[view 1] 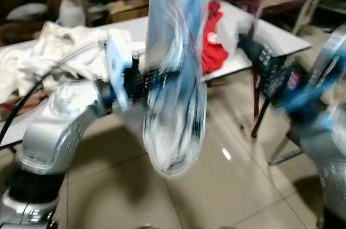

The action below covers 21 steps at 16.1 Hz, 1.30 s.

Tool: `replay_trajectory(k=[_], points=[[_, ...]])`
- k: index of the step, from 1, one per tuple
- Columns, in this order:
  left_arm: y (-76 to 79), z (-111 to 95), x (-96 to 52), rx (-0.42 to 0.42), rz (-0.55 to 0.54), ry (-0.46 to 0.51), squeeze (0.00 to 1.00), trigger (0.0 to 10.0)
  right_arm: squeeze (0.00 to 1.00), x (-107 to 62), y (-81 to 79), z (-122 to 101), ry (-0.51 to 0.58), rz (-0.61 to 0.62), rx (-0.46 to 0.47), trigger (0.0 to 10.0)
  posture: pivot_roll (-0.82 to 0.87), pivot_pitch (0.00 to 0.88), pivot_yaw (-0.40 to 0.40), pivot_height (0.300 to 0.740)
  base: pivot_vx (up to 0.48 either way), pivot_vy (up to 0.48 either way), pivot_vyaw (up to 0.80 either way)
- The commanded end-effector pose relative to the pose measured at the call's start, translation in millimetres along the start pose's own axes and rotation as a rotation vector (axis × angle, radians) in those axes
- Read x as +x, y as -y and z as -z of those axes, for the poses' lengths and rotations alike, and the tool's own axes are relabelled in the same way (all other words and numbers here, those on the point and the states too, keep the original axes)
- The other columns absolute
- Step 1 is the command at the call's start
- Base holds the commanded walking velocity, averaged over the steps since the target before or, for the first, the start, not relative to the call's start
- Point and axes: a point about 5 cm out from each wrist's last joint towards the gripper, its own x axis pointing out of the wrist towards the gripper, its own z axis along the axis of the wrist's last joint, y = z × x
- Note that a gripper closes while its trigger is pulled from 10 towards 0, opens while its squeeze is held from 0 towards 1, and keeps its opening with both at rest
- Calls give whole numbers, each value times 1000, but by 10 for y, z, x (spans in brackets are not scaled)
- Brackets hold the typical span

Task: Hang hanger

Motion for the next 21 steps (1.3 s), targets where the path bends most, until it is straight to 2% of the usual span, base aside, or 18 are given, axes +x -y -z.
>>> replay_trajectory(k=[1,2,3,4,5,7,9,10,11,14,15,16,17,19,20,21], points=[[-7,-41,-19,21,8,-15,0,10000,0,-10,-94,18,-16,-73,8,10000,-171,0,103,740,0,0,0],[-40,14,-54,18,-16,-59,0,6667,0,-80,-63,94,-39,-63,26,10000,-171,0,104,740,0,0,0],[-74,97,-123,3,-39,-140,0,2314,0,-179,6,221,-99,-29,44,10000,-171,0,105,740,0,0,0],[-80,123,-154,-3,-47,-172,0,2314,0,-219,26,257,-120,-18,47,10000,-171,0,105,740,0,0,0],[-109,173,-238,26,-68,-249,0,0,0,-294,84,336,-169,25,70,10000,-172,0,104,740,0,0,0],[-200,178,-451,76,-120,-375,0,0,0,-442,169,493,-264,90,80,10000,-168,0,101,740,0,0,0],[-206,114,-513,96,-113,-408,0,0,0,-540,177,592,-327,80,88,10000,-162,0,97,740,0,0,0],[-203,116,-507,100,-112,-417,0,0,0,-557,182,613,-341,79,88,10000,-162,0,97,740,0,0,0],[-186,129,-460,104,-112,-420,0,0,0,-610,196,690,-401,73,82,10000,-157,0,94,740,0,0,0],[-151,240,-269,92,-129,-426,0,0,0,-707,255,925,-559,116,93,10000,-154,0,87,740,0,0,0],[-170,254,-221,88,-156,-431,0,0,0,-718,271,1038,-623,131,131,10000,-154,0,91,740,0,0,0],[-182,321,-126,125,-181,-465,0,0,0,-670,286,1188,-646,136,185,10000,-152,1,92,740,0,0,0],[-181,342,-114,141,-178,-479,0,0,0,-646,274,1202,-629,127,211,10000,-151,2,92,740,0,0,0],[-193,466,-111,239,-157,-593,0,0,0,-562,223,1226,-572,75,297,10000,-148,7,93,740,0,0,0],[-235,543,-150,327,-119,-700,0,0,0,-561,209,1218,-577,33,293,10000,-148,13,101,740,0,0,0],[-266,561,-163,376,-90,-752,0,0,0,-579,225,1222,-595,22,292,10000,-148,14,111,740,0,0,0]])
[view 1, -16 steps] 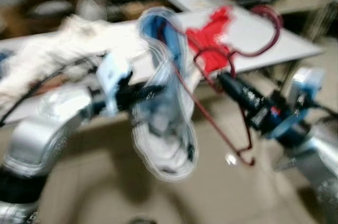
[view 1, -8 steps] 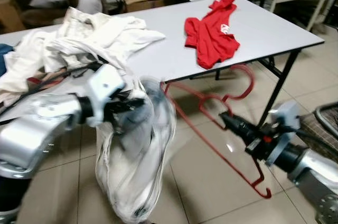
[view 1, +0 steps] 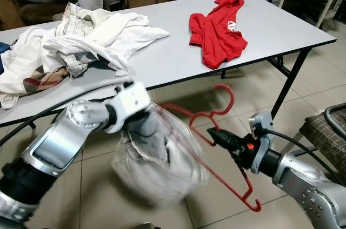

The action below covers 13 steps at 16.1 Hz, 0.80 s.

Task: Hang hanger

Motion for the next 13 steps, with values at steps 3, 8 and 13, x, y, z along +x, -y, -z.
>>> replay_trajectory(k=[3,8,13], points=[[-134,-148,-69,208,39,-31,0,0,0,-9,86,8,-47,-9,-3,10000,-143,11,123,740,0,0,0],[-265,-339,-46,339,11,-4,0,0,0,27,230,66,-84,25,-1,10000,-125,7,127,740,0,0,0],[-246,-398,1,430,82,6,0,0,0,184,283,150,-117,-28,25,10000,-112,15,119,740,0,0,0]])
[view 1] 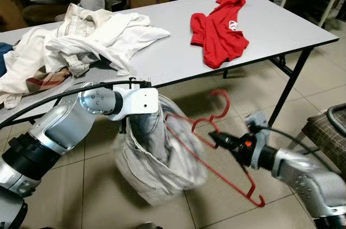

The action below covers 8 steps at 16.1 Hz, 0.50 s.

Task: Hang hanger

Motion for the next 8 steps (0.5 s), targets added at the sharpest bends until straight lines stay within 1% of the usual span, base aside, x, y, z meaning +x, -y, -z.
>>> replay_trajectory(k=[1,2,3,4,5,6,7,8], points=[[-107,-88,-46,57,-35,10,0,0,0,49,-13,1,0,-18,-2,10000,-111,15,114,740,0,0,0],[-113,-114,-43,67,-35,23,0,0,0,75,12,44,-11,-6,20,10000,-110,15,111,740,0,0,0],[-118,-138,-57,66,-35,39,0,0,0,100,50,69,-20,23,17,10000,-109,15,109,740,0,0,0],[-113,-151,-73,63,-25,48,0,0,0,125,109,70,-13,80,-11,10000,-108,15,106,740,0,0,0],[-92,-152,-91,59,-2,53,0,0,0,143,213,5,52,182,-13,10000,-107,12,100,740,0,0,0],[-65,-139,-106,56,18,55,0,0,0,123,320,-85,143,281,23,10000,-107,12,100,740,0,0,0],[-49,-121,-110,53,30,56,0,0,0,97,387,-143,207,332,57,10000,-108,6,96,740,0,0,0],[-31,-101,-110,58,43,58,0,0,0,79,437,-189,269,360,110,10000,-112,1,97,740,0,0,0]])
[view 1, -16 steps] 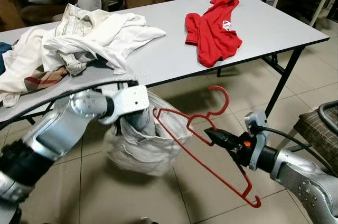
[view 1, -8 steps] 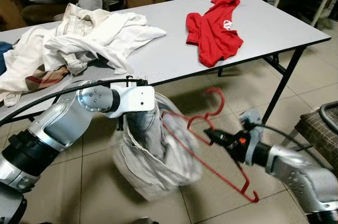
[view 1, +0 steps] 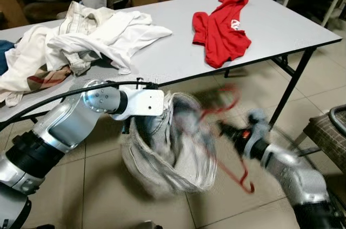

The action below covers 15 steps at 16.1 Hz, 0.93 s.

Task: Hang hanger

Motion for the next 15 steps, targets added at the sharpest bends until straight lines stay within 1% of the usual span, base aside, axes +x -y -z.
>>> replay_trajectory(k=[1,2,3,4,5,6,7,8,9,10,11,12,13,14,15], points=[[-40,-18,-82,7,-15,30,0,0,0,9,58,-105,76,39,40,10000,-112,1,97,740,0,0,0],[-37,-36,-79,17,-10,49,0,0,0,32,88,-99,84,57,64,10000,-114,0,99,740,0,0,0],[-57,-95,-73,46,-20,98,0,0,0,95,127,-93,108,88,124,10000,-112,0,97,740,0,0,0],[-88,-130,-65,65,-42,122,0,0,0,127,103,-113,122,73,137,10000,-112,0,97,740,0,0,0],[-101,-140,-62,70,-52,127,0,0,0,136,89,-123,125,62,132,10000,-112,0,97,740,0,0,0],[-141,-170,-58,78,-85,147,0,0,0,148,18,-154,136,5,105,10000,-109,0,94,740,0,0,0],[-156,-183,-59,86,-98,154,0,0,0,150,-13,-169,144,-20,96,10000,-109,0,94,740,0,0,0],[-173,-195,-62,93,-106,161,0,0,0,154,-49,-216,182,-48,72,10000,-108,0,92,740,0,0,0],[-172,-195,-62,95,-103,161,0,0,0,155,-50,-224,189,-48,69,10000,-108,0,92,740,0,0,0],[-148,-193,-65,98,-83,173,0,0,0,162,-44,-262,222,-38,71,10000,-109,0,93,740,0,0,0],[-81,-201,-66,80,-29,218,0,0,0,165,-43,-308,263,-22,72,10000,-109,0,94,740,0,0,0],[-32,-208,-73,66,13,240,0,0,0,166,-47,-334,285,-17,91,10000,-109,0,94,740,0,0,0],[54,-226,-81,38,85,287,0,0,0,171,-62,-386,330,-14,138,10000,-107,0,96,740,0,0,0],[98,-241,-78,16,122,316,0,0,0,177,-84,-419,359,-20,175,10000,-105,0,98,740,0,0,0],[160,-274,-51,-6,170,365,0,0,0,197,-138,-480,420,-38,264,10000,-101,0,97,740,0,0,0]])
